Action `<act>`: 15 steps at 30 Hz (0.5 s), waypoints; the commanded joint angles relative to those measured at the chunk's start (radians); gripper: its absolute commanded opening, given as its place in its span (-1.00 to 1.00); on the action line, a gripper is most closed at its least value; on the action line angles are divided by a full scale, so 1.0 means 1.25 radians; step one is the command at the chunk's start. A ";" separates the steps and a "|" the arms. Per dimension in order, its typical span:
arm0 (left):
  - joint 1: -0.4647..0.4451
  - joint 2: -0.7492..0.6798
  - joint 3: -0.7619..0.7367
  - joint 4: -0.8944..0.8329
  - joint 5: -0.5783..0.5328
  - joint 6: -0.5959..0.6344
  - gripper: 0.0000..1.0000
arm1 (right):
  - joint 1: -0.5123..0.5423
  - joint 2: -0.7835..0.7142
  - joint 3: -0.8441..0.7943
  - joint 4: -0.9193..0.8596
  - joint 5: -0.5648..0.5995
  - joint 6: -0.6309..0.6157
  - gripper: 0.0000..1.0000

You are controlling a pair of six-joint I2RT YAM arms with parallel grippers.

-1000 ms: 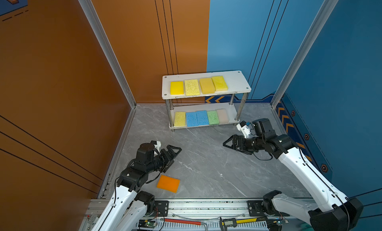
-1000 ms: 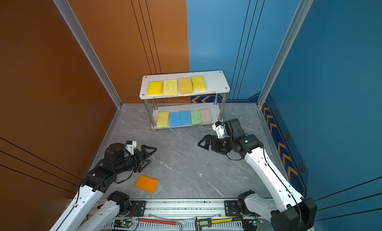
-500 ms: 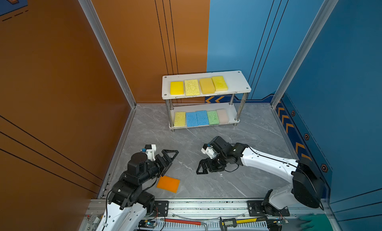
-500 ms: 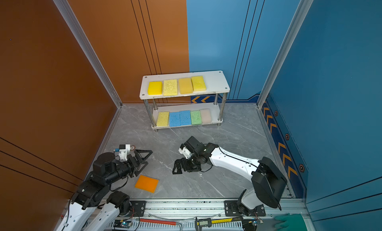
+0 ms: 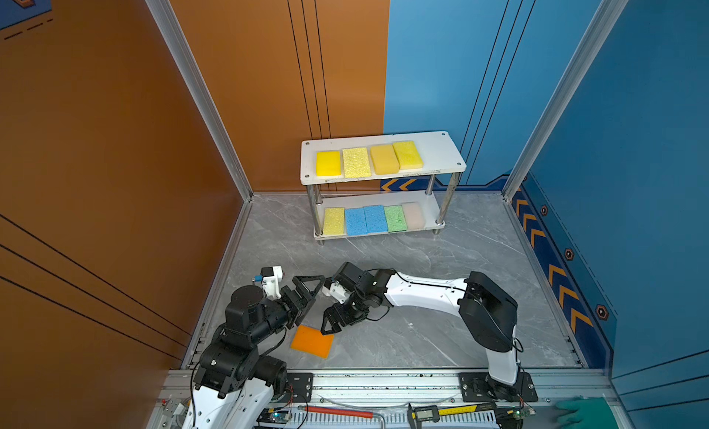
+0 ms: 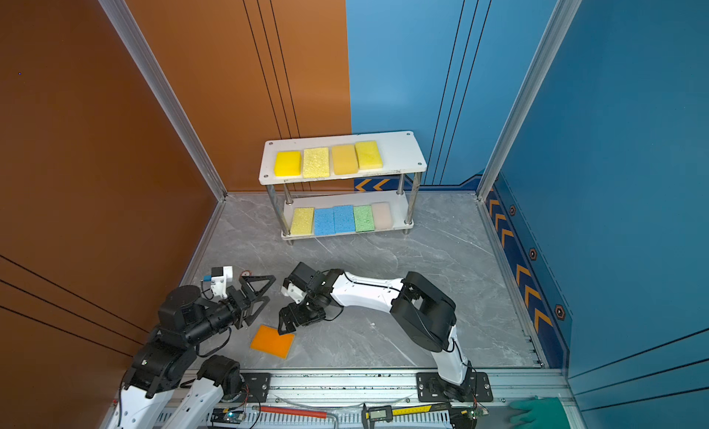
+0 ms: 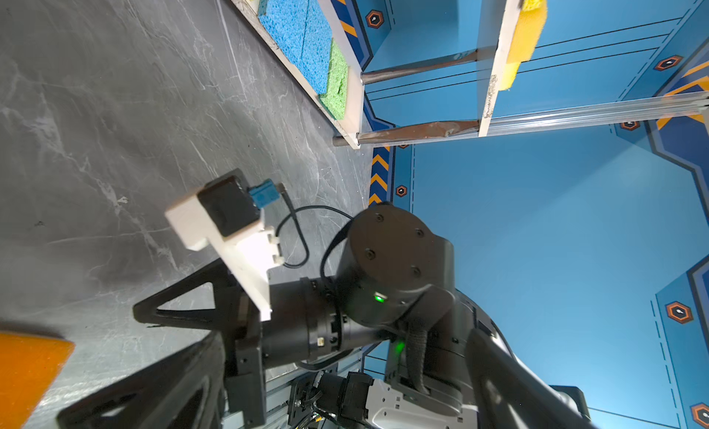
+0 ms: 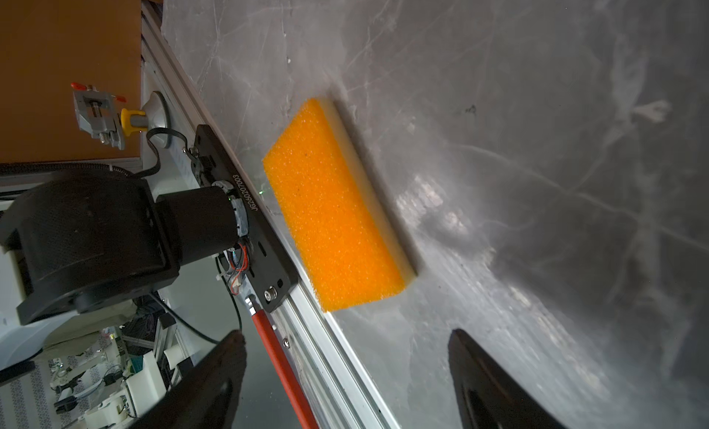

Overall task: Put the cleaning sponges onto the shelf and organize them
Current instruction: 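Move the right gripper down over the orange sponge on the table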

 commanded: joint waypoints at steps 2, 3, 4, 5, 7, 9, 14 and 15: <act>0.024 -0.021 0.016 -0.035 0.038 0.006 0.96 | 0.015 0.048 0.044 -0.003 -0.025 -0.032 0.62; 0.027 -0.026 0.014 -0.037 0.039 0.003 0.96 | 0.017 0.054 0.049 -0.003 -0.029 -0.034 0.61; 0.031 -0.030 0.012 -0.038 0.042 0.000 0.96 | 0.018 0.054 0.054 -0.004 -0.031 -0.036 0.60; 0.035 -0.033 0.009 -0.037 0.044 -0.004 0.96 | 0.020 0.078 0.059 -0.004 -0.031 -0.037 0.59; 0.042 -0.036 0.008 -0.037 0.047 -0.006 0.96 | 0.020 0.087 0.065 -0.003 -0.034 -0.039 0.55; 0.049 -0.033 0.008 -0.038 0.051 -0.007 0.96 | 0.022 0.094 0.070 -0.003 -0.034 -0.042 0.54; 0.061 -0.024 0.011 -0.037 0.061 -0.005 0.96 | 0.023 0.107 0.076 -0.018 -0.026 -0.058 0.46; 0.064 -0.025 0.011 -0.037 0.062 -0.004 0.96 | 0.024 0.109 0.079 -0.025 -0.019 -0.064 0.46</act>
